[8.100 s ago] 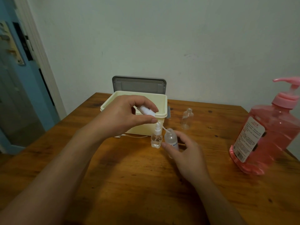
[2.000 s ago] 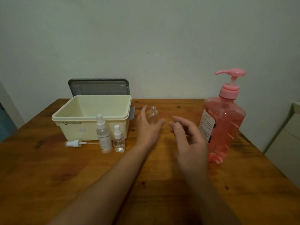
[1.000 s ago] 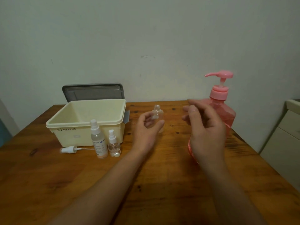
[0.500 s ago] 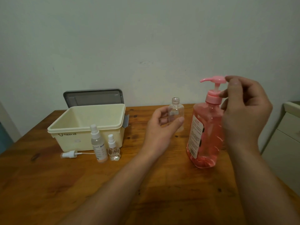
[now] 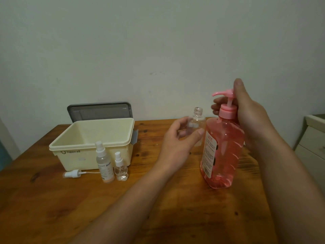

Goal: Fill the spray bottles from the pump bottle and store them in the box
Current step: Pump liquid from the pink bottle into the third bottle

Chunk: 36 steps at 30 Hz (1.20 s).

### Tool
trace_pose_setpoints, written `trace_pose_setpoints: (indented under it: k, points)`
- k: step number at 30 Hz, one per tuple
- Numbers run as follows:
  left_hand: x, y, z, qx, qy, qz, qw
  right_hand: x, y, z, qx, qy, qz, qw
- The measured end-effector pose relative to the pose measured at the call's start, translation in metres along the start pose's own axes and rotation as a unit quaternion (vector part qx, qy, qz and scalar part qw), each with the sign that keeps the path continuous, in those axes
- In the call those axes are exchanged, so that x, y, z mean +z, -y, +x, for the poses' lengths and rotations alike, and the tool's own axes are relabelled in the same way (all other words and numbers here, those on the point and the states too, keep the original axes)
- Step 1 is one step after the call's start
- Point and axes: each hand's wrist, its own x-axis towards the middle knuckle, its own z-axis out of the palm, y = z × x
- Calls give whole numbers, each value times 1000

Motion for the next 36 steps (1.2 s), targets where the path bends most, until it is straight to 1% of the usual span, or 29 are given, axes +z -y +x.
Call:
trace_pose_setpoints:
  k: [2, 8, 20, 27, 31, 36]
  points:
    - [2, -6, 3, 4, 7, -17, 1000, -2, 0, 3, 15, 17, 5, 1000]
    - [9, -17, 13, 22, 20, -8, 1000, -4, 2, 5, 49, 35, 15, 998]
    - [19, -13, 24, 12, -12, -57, 998, -4, 4, 6, 74, 51, 44, 995]
    - [21, -9, 22, -13, -28, -110, 993, -1, 2, 5, 63, 32, 62, 996]
    - [20, -7, 21, -9, -25, -108, 994, 2, 1, 4, 47, 26, 47, 997]
    - [19, -10, 20, -8, -15, -104, 994, 4, 3, 2, 54, 24, 20, 998]
